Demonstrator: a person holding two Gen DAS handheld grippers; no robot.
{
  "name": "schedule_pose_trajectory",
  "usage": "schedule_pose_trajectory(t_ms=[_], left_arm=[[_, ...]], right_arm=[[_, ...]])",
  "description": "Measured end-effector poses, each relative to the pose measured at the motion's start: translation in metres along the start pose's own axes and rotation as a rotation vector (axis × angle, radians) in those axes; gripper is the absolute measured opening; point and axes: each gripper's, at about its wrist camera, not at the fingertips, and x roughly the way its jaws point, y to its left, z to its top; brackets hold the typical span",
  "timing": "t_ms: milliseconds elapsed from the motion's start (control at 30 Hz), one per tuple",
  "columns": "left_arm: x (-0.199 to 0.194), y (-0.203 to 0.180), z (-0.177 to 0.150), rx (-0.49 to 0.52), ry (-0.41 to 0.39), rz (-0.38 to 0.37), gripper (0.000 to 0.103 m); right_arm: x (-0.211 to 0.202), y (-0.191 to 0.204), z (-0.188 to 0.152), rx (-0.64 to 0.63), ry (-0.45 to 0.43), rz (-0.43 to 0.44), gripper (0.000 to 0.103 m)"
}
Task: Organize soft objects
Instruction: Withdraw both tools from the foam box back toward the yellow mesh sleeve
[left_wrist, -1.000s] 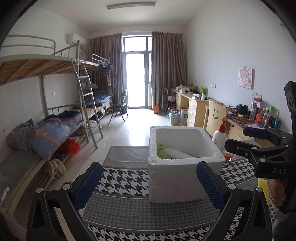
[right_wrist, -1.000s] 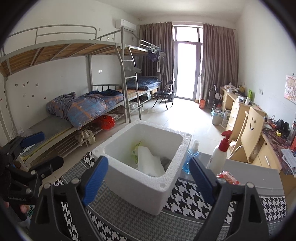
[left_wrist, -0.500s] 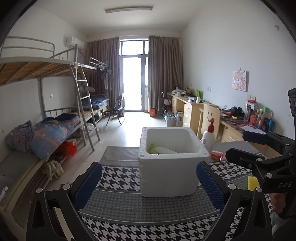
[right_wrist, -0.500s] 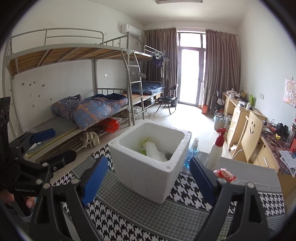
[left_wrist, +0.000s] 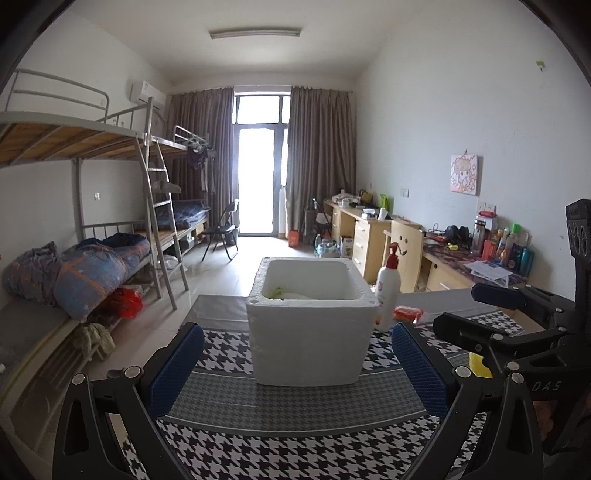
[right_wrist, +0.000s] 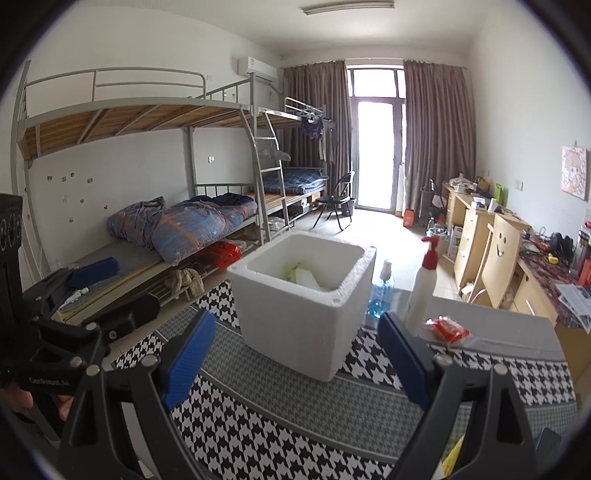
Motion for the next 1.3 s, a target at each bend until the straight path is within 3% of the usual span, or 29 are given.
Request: schedule_pose_trajectory(t_ms=[300, 600, 1300], left_arm=[[0.0, -0.017, -0.016, -0.002, 0.017, -0.048, 0.102], [-0.008, -0.023, -0.025, 0.011, -0.019, 0.002, 0.102], [0.004, -0.046, -0.044, 0.029, 0.032, -0.094, 0.102]], right_arm=[[-0.024, -0.001, -0.025, 0.001, -0.043, -0.083, 0.092], [-0.031, -0.007, -0.043, 0.027, -0.042, -0.108, 0.092], [-0.052, -0.033, -0.07, 0.084, -0.048, -0.208, 0.092]])
